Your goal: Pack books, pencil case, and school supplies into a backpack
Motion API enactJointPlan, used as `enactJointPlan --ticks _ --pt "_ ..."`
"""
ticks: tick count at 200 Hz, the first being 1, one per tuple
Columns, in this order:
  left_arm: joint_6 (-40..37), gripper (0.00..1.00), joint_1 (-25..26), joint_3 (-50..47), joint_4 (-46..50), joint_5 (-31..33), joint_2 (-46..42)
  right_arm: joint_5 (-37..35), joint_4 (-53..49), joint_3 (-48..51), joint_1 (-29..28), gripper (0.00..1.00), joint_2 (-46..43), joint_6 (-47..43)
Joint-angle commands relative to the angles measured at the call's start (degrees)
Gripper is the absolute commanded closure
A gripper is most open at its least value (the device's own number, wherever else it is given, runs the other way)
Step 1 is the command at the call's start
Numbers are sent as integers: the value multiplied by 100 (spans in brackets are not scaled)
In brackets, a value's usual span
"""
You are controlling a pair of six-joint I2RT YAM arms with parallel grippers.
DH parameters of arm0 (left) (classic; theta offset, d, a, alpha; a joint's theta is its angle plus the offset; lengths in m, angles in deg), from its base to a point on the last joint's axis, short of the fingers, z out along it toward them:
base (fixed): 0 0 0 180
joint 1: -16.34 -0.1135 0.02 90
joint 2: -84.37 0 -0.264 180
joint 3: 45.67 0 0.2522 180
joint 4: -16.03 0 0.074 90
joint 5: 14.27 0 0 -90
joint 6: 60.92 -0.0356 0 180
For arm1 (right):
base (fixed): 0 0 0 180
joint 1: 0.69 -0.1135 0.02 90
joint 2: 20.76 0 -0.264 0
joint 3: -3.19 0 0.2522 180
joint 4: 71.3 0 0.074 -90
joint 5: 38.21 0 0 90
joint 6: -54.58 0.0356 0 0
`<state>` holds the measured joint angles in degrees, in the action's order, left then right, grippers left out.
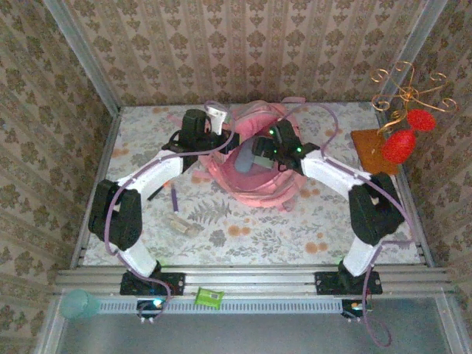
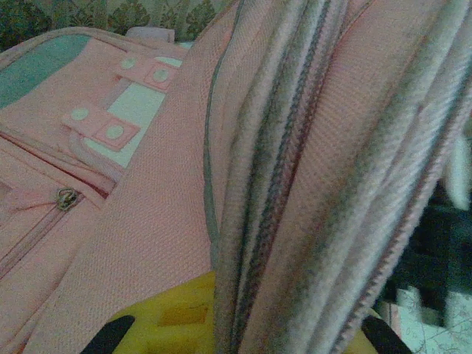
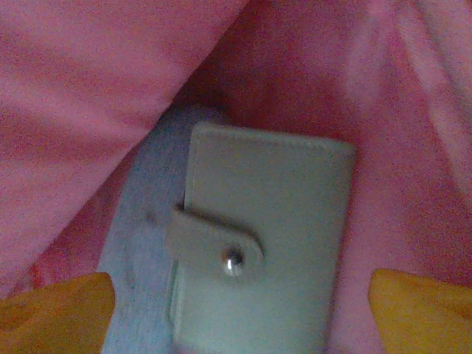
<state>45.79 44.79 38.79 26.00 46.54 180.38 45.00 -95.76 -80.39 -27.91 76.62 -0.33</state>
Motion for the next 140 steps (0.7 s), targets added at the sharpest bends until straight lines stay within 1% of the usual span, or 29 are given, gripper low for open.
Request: enactJointPlan --ticks 1,15,26,36,49,71,74,82,104,123,140 --pt "66 100 12 348 -675 -458 -384 234 176 620 -117 18 -667 -84" --pt "78 100 12 349 -658 -474 -363 452 384 953 -193 29 -767 127" --pt "86 100 18 340 -659 -482 -359 601 608 1078 -196 35 -662 270" --pt "109 100 25 318 -663 -508 -362 608 710 1029 -188 43 -460 326" --pt "109 100 43 305 -636 -584 -370 608 879 846 -179 51 -125 337" --pt "82 100 56 355 -420 -728 -396 575 1269 419 -139 56 442 412" --pt "80 100 56 371 -384 -892 -391 538 1363 343 -128 57 531 411" --pt "113 100 56 396 -305 -1003 -422 495 1512 157 -92 58 725 420" --pt "284 100 49 349 -284 -1212 -527 768 2093 -201 61 58 1085 498" --pt "423 100 55 292 -163 -1154 -636 885 2267 -128 70 58 909 345" --pt "469 100 118 190 -82 -922 -750 854 2287 466 85 55 330 194"
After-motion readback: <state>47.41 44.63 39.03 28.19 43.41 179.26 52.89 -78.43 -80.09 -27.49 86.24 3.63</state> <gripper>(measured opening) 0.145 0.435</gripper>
